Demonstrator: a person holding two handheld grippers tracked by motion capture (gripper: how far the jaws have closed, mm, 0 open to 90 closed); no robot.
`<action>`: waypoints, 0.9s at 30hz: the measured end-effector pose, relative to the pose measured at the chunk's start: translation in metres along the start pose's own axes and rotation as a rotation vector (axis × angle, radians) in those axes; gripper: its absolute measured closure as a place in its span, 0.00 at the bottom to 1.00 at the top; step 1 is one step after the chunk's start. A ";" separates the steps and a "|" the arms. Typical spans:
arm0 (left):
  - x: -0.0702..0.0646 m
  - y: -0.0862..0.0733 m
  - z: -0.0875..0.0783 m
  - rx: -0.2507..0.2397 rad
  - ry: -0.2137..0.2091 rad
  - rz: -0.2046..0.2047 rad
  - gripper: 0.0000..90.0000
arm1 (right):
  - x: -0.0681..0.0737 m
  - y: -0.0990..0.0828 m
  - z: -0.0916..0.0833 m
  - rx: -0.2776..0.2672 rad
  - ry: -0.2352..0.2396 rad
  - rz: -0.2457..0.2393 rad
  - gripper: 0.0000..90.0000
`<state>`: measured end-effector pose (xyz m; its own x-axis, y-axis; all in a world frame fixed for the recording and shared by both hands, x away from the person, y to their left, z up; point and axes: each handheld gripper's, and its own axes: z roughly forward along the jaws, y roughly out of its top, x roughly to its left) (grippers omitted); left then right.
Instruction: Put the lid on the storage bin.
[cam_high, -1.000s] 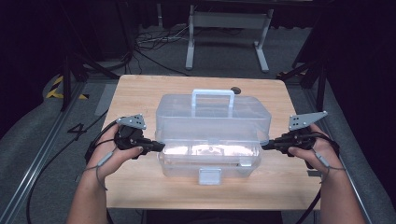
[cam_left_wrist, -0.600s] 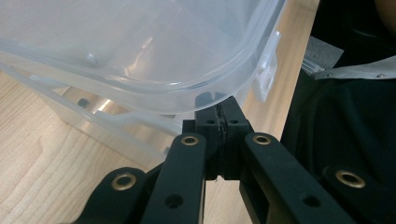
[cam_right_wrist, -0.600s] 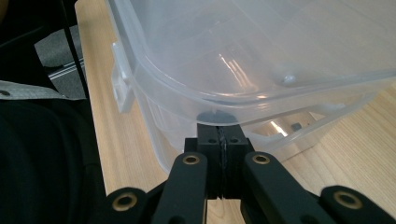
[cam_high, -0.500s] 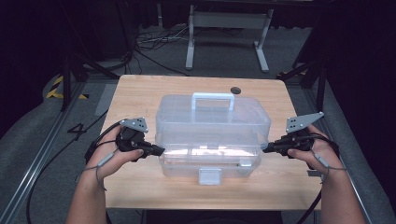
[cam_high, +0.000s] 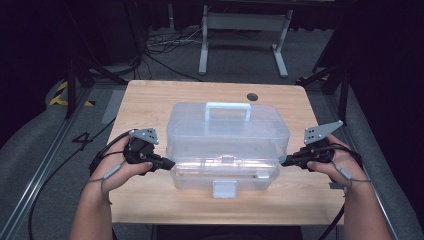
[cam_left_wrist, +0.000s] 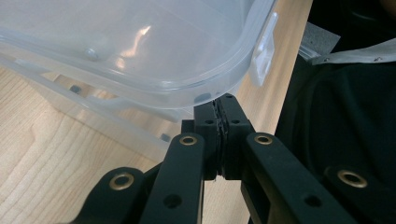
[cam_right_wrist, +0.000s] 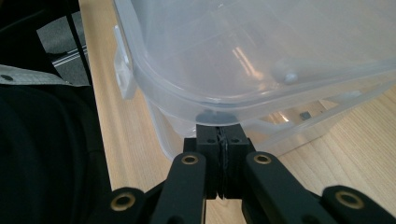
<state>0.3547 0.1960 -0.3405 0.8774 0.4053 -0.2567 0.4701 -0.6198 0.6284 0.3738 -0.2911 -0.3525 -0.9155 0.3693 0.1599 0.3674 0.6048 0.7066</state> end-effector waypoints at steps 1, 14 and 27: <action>0.000 0.000 0.000 0.002 -0.002 0.001 0.98 | 0.000 0.000 0.000 0.003 0.003 0.002 0.99; 0.002 -0.003 0.005 0.064 -0.018 0.012 0.98 | 0.000 -0.002 0.006 0.066 0.018 -0.005 0.99; 0.003 -0.004 0.010 0.115 -0.025 0.030 0.98 | -0.001 -0.004 0.011 0.109 0.029 -0.008 0.99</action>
<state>0.3562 0.1927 -0.3513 0.8928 0.3691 -0.2582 0.4500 -0.7053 0.5478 0.3748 -0.2864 -0.3629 -0.9223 0.3445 0.1753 0.3741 0.6811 0.6294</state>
